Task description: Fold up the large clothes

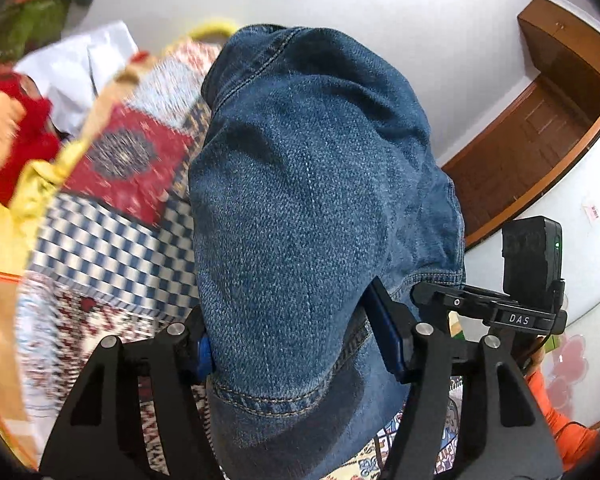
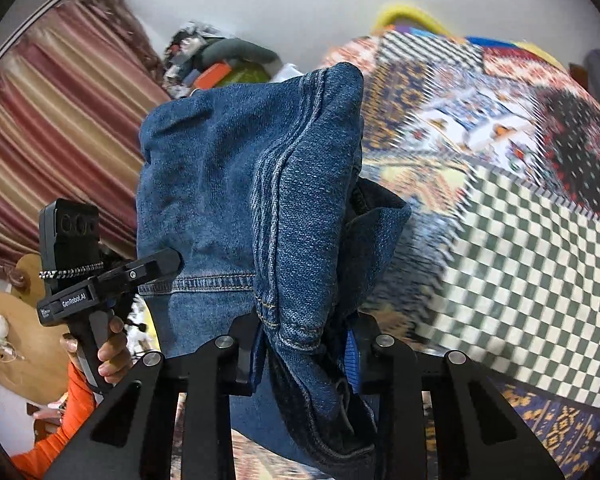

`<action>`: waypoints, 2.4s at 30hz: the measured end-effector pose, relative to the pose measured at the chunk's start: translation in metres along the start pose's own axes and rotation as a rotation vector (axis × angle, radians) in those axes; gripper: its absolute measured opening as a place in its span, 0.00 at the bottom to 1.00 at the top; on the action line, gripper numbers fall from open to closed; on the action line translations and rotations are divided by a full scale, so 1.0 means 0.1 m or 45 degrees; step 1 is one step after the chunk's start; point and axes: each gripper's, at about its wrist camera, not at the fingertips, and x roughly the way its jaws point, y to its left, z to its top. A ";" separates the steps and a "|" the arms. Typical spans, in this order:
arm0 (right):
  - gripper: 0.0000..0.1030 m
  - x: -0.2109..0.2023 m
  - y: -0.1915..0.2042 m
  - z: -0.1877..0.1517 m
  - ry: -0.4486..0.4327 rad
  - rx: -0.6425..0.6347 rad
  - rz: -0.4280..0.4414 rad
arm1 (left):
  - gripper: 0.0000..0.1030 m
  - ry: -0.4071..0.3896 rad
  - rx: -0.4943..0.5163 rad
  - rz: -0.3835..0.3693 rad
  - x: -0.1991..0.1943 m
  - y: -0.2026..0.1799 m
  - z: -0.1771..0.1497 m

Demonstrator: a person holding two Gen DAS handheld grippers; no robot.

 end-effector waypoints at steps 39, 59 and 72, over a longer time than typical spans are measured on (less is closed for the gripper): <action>0.36 1.73 -0.07 -0.17 0.304 0.051 -0.004 | 0.67 0.154 -0.271 0.279 0.41 1.72 -0.61; 0.41 0.70 0.36 -1.12 0.238 -0.167 -0.289 | 0.68 0.188 -0.086 0.509 -0.29 1.11 -1.58; 0.41 -0.70 1.32 -1.29 -0.261 -0.358 -0.191 | 0.68 -0.359 0.215 0.522 -1.58 -0.26 -1.40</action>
